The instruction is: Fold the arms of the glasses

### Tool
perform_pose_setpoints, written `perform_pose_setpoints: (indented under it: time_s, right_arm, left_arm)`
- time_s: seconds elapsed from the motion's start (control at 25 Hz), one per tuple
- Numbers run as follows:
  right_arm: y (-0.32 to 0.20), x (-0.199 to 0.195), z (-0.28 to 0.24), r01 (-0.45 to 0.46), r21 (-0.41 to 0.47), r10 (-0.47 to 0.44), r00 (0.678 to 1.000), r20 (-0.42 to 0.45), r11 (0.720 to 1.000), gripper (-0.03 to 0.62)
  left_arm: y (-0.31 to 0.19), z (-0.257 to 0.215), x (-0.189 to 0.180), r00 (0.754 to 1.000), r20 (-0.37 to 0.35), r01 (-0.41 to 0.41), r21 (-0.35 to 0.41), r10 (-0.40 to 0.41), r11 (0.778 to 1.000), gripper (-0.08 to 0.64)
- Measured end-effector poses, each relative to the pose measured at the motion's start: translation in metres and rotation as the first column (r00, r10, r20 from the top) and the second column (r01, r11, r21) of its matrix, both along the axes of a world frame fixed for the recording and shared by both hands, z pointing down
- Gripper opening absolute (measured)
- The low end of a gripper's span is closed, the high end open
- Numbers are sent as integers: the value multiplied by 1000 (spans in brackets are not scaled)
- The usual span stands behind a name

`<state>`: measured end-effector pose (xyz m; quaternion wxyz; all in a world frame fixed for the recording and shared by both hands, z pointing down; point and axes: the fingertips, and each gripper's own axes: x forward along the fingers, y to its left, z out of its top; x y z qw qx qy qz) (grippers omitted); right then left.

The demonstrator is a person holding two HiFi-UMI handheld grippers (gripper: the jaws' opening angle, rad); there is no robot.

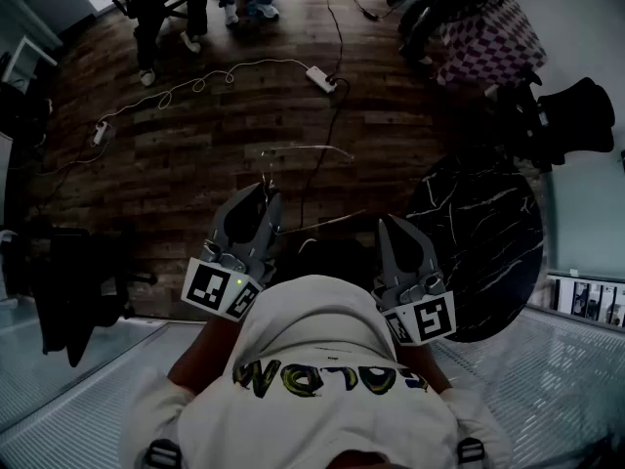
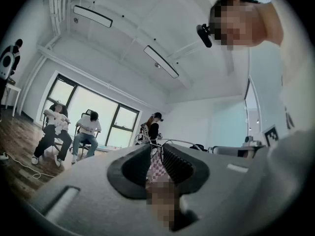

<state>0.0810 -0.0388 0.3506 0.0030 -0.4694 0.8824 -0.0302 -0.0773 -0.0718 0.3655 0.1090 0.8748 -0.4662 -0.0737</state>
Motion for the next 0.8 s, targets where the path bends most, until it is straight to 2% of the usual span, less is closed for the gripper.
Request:
perform_pose_setpoints:
  time_s: [0.24, 0.32, 0.8]
  right_arm:
    - [3, 1, -5, 12, 17, -12, 1000, 24, 1000, 2]
    - [3, -3, -7, 25, 21, -26, 999, 31, 999, 23]
    - [6, -15, -2, 68, 2, -69, 997, 25, 998, 20]
  left_arm:
    - [1, -1, 3, 1000, 3, -3, 3, 3, 1000, 80]
    - [0, -2, 1, 1000, 1, -4, 4, 4, 1000, 80]
    - [4, -6, 11, 999, -7, -33, 8, 33, 999, 80]
